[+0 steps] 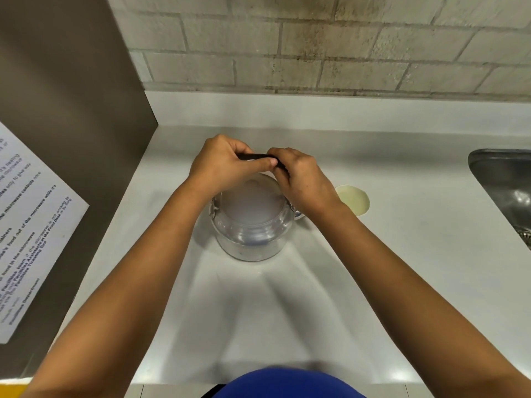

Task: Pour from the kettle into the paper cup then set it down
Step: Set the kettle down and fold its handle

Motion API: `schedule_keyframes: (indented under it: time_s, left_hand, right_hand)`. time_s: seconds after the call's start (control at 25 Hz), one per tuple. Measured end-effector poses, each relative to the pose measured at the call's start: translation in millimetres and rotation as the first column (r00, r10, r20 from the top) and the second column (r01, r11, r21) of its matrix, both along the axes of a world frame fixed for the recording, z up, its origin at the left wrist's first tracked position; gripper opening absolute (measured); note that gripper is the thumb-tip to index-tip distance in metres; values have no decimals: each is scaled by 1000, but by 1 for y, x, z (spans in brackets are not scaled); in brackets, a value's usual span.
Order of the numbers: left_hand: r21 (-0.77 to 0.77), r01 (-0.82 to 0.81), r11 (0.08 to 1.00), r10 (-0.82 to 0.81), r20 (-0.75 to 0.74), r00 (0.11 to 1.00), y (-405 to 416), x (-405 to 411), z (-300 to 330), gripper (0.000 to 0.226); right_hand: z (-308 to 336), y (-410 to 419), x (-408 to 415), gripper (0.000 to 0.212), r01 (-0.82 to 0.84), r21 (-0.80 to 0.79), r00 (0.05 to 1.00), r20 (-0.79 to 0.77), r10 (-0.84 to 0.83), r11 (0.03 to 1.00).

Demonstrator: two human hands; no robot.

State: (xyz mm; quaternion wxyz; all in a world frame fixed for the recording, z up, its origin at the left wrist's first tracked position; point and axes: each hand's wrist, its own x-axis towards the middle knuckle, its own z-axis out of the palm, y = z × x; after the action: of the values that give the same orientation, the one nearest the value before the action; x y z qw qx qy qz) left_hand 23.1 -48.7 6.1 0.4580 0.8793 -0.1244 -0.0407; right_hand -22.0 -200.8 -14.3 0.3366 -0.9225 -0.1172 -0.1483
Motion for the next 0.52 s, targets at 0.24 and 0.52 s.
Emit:
schedule_keyframes:
  time_s: [0.24, 0.52]
  left_hand:
    - [9, 5, 1000, -5, -18, 1000, 1, 2, -9, 39]
    - [112, -57, 992, 45, 104, 994, 4, 2, -16, 36]
  right_hand:
    - [-10, 2, 0, 24, 11, 22, 999, -33, -10, 1000]
    - [-16, 0, 0, 32, 16, 87, 1000, -27, -13, 996]
